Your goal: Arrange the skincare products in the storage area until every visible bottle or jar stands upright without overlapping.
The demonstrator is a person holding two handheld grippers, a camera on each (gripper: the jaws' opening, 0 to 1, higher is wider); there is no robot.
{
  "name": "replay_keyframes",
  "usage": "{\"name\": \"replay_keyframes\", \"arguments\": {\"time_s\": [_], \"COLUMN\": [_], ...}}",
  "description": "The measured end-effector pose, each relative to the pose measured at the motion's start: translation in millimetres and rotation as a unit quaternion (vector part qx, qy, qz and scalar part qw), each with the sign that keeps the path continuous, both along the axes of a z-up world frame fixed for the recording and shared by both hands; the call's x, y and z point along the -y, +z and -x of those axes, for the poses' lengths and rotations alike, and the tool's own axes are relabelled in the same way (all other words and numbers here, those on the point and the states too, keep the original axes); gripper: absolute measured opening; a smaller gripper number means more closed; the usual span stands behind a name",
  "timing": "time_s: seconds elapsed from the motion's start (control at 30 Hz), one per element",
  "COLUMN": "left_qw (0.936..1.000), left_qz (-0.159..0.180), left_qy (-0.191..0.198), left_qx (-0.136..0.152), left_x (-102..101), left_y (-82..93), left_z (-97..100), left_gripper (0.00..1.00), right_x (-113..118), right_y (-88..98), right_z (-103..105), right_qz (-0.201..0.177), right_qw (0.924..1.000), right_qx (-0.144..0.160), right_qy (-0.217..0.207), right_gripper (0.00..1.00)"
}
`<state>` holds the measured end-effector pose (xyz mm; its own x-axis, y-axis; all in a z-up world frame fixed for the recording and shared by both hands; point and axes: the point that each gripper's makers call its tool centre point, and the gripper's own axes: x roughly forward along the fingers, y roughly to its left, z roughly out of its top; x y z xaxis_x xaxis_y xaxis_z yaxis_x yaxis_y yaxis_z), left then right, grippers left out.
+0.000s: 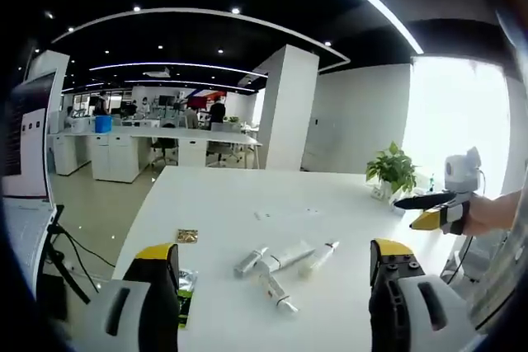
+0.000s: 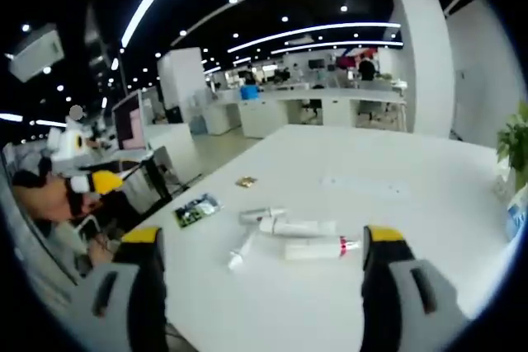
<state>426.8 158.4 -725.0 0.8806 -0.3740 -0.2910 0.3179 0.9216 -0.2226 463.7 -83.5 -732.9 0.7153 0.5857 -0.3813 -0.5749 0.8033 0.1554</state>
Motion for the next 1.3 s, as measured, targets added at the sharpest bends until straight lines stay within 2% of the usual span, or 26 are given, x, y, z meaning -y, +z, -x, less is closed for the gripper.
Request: {"name": "replay_keyframes", "arguments": {"time_s": [0.17, 0.37, 0.53, 0.63, 1.13, 1.3], "left_qw": [1.0000, 0.9997, 0.9997, 0.9995, 0.9994, 0.9997], "left_qz": [-0.003, 0.018, 0.014, 0.022, 0.009, -0.002], "left_qy": [0.003, 0.015, 0.018, 0.022, 0.030, 0.016], "left_qx": [-0.005, 0.000, -0.002, -0.007, -0.015, -0.016], "left_x": [-0.8, -2.2, -3.5, -5.1, -9.2, -2.2], "left_y": [-4.7, -1.6, -2.6, -4.0, -10.1, -11.9], "left_z": [2.5, 2.4, 4.4, 6.6, 10.5, 12.6], "left_gripper": [0.99, 0.98, 0.98, 0.98, 0.98, 0.99], "right_x": [0.4, -0.1, -3.2, -5.6, -8.6, -8.8], "right_y": [-1.7, -1.2, -1.3, -2.5, -8.4, -11.5], "right_z": [0.4, -1.0, -1.1, -0.1, 5.0, 7.1], "right_qz": [0.001, 0.004, 0.004, 0.004, 0.002, -0.001], "right_qw": [1.0000, 1.0000, 0.9999, 0.9999, 0.9997, 0.9996], "right_qx": [-0.003, -0.001, -0.002, -0.003, -0.010, -0.014], "right_qy": [0.004, 0.008, 0.013, 0.016, 0.023, 0.026], "right_gripper": [0.99, 0.99, 0.99, 0.99, 0.98, 0.97]}}
